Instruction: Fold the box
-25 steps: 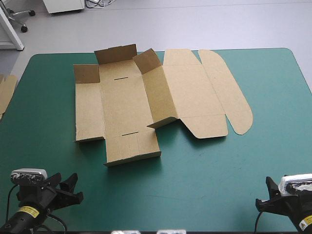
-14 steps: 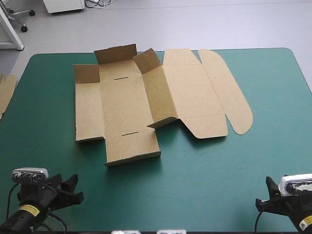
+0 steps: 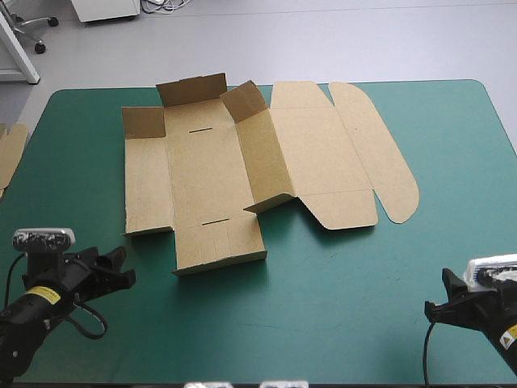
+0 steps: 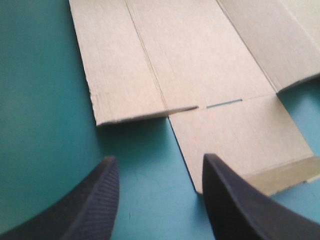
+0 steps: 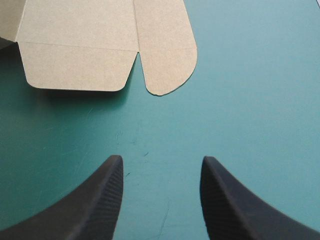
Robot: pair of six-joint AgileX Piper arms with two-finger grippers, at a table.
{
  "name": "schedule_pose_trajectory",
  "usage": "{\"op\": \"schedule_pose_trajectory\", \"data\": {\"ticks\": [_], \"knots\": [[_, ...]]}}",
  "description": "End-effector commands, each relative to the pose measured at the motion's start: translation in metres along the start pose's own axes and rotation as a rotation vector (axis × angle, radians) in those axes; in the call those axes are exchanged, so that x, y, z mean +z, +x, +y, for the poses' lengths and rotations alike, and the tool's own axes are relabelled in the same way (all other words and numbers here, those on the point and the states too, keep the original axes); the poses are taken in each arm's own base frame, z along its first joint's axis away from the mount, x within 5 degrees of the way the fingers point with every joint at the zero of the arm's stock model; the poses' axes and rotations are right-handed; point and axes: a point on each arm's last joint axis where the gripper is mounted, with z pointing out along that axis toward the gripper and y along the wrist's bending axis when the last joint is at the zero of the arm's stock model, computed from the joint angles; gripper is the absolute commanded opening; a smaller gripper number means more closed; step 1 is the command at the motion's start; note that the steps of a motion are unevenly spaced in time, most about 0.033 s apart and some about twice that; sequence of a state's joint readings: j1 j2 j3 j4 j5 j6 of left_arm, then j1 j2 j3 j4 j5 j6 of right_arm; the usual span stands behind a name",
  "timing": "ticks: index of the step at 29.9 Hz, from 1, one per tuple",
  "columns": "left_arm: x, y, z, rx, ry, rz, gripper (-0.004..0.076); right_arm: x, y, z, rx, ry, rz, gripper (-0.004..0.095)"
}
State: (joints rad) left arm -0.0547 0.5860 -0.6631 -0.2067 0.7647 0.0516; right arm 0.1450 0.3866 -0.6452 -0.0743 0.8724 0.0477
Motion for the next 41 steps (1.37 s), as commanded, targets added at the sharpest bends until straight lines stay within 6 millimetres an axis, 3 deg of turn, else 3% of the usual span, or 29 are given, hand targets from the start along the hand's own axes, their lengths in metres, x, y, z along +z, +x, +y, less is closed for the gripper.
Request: {"op": "schedule_pose_trajectory", "data": {"ticks": [1, 11, 16, 22, 31, 35, 41], "knots": [[0.004, -0.036, -0.001, 0.002, -0.009, -0.106, 0.0372, 0.005, -0.034, -0.001, -0.005, 0.012, -0.058, 0.0458], [0.048, -0.1, 0.001, -0.019, -0.038, -0.074, 0.0372, 0.029, -0.098, 0.001, -0.048, 0.007, -0.021, 0.0459], [0.07, -0.118, 0.024, -0.124, -0.089, -0.083, 0.0372, 0.039, -0.121, 0.001, -0.094, 0.006, -0.02, 0.049], [0.089, -0.114, 0.079, -0.281, -0.153, -0.031, 0.0372, 0.042, -0.135, 0.002, -0.09, 0.003, -0.044, 0.0513], [0.117, -0.092, 0.148, -0.549, -0.051, 0.057, 0.0372, 0.042, -0.14, 0.002, -0.098, 0.004, -0.078, 0.0512], [0.137, -0.082, 0.154, -0.589, 0.043, 0.114, 0.0372, 0.042, -0.14, 0.002, -0.098, 0.004, -0.078, 0.0512], [0.171, -0.076, 0.147, -0.635, 0.181, 0.151, 0.0372, 0.042, -0.138, 0.002, -0.1, 0.001, -0.053, 0.0512]]}}
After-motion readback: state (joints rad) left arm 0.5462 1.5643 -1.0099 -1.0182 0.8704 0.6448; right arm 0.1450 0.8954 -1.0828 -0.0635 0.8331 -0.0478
